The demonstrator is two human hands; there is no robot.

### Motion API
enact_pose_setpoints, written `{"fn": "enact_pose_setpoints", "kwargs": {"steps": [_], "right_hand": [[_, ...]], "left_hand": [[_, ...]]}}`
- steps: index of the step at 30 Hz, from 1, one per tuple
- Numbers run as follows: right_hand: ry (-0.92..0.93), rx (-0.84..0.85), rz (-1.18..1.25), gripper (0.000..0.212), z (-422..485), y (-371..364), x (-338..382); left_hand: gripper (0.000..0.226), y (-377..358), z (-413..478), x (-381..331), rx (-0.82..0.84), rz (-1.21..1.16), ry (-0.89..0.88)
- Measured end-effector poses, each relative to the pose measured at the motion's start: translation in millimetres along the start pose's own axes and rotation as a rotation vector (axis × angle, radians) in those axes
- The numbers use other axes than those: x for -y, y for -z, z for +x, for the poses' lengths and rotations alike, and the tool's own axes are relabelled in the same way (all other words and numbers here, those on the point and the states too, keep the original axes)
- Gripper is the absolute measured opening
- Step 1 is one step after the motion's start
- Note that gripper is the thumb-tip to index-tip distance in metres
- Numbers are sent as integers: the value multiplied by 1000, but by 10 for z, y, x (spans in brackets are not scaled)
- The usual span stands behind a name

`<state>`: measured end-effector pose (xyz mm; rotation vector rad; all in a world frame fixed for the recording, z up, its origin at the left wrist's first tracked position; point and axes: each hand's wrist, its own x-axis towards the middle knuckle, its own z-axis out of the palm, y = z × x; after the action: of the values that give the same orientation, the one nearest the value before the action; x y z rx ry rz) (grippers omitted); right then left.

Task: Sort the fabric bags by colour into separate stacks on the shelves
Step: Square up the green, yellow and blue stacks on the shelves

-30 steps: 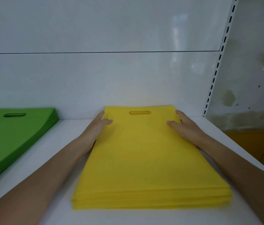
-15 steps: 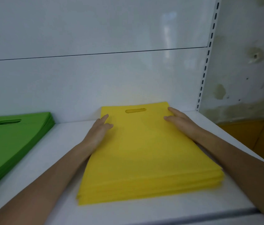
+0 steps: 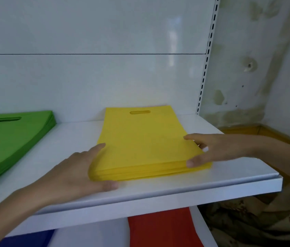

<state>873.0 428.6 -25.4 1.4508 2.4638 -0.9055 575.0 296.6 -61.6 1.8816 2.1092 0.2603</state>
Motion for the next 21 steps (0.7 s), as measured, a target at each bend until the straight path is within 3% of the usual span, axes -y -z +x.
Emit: {"fn": "enact_pose_setpoints", "kwargs": {"steps": [2, 5, 9, 12, 16, 21], "right_hand": [[9, -35, -89, 126, -32, -96, 26], [21, -159, -162, 116, 39, -174, 18], [17, -238, -92, 115, 64, -154, 4], [26, -190, -75, 111, 47, -197, -15], [13, -274, -35, 103, 70, -209, -48], [12, -267, -3, 101, 65, -235, -41]], "left_hand": [[138, -50, 1, -5, -41, 105, 4], [120, -57, 56, -30, -129, 185, 48], [102, -21, 161, -30, -218, 113, 79], [109, -41, 174, 35, -138, 43, 43], [134, -57, 170, 90, -103, 1, -11], [99, -117, 155, 96, -222, 16, -33]]}}
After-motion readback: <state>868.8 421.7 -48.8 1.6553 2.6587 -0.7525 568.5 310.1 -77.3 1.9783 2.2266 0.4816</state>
